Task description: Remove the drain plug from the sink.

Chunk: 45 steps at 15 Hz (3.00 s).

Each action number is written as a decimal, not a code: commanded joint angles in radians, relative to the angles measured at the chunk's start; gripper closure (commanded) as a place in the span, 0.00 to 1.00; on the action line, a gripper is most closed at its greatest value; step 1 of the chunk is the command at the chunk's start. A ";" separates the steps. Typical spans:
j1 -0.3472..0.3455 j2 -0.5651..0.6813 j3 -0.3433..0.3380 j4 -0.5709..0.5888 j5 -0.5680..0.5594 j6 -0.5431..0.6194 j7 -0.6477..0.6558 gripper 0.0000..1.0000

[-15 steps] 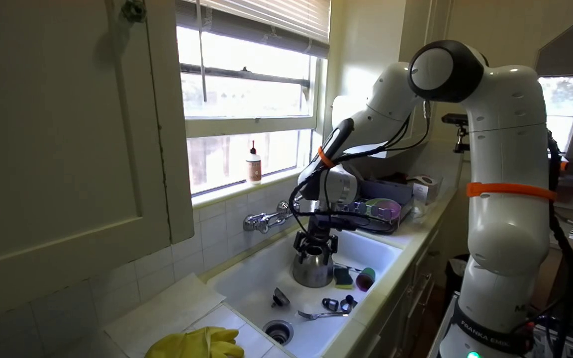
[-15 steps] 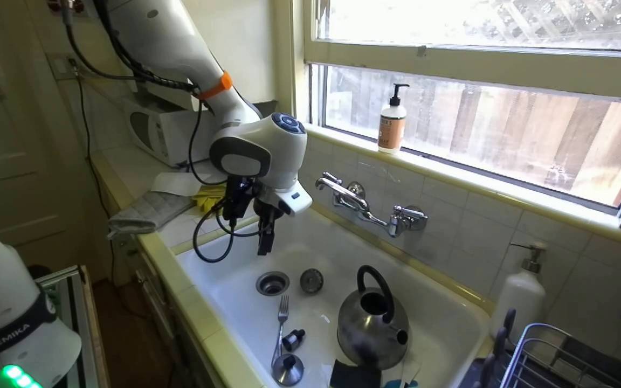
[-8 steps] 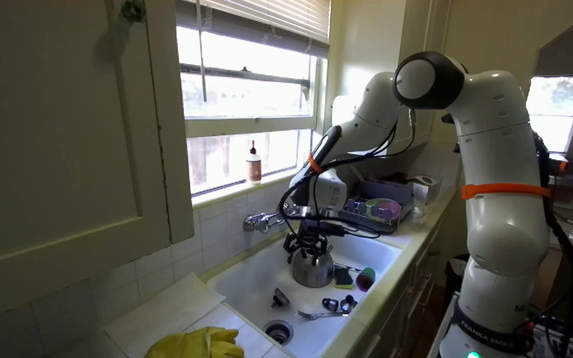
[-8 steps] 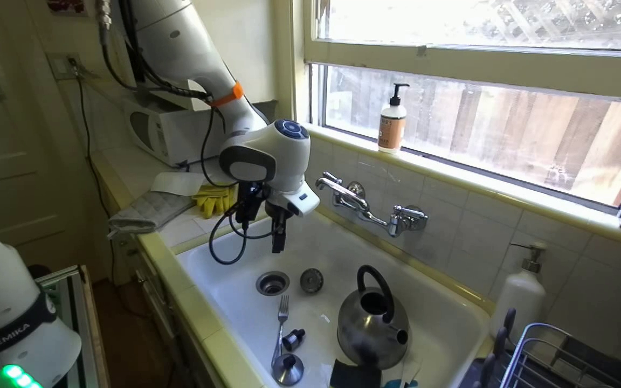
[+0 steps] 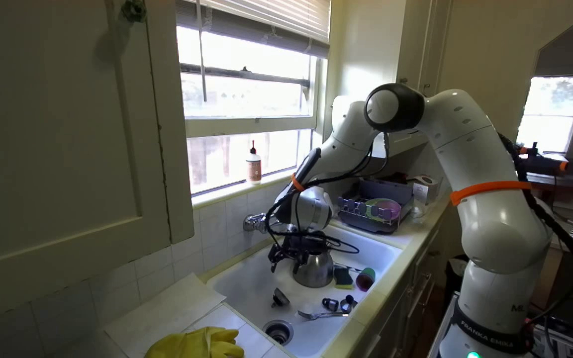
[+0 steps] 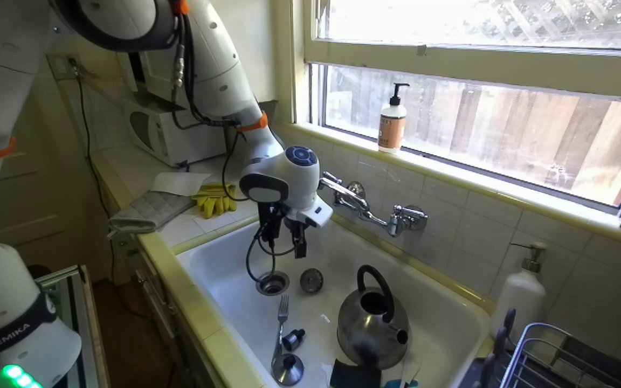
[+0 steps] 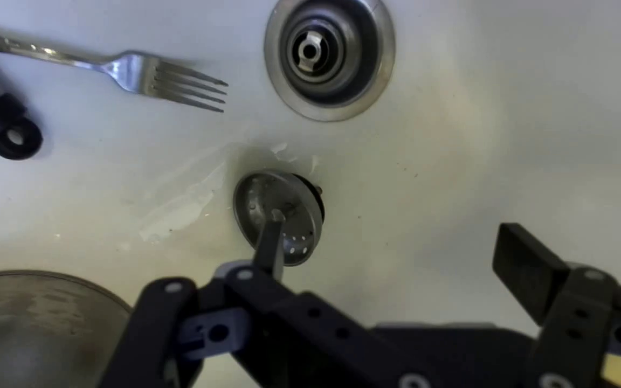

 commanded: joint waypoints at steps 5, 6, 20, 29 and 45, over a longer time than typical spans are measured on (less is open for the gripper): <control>-0.082 0.208 0.083 0.159 -0.091 0.063 -0.050 0.00; -0.089 0.211 0.085 0.165 -0.112 0.050 -0.042 0.00; -0.103 0.255 0.094 0.208 -0.220 0.053 -0.008 0.00; -0.071 0.364 0.047 0.314 -0.343 0.041 0.037 0.00; -0.084 0.467 0.071 0.451 -0.394 -0.007 0.035 0.98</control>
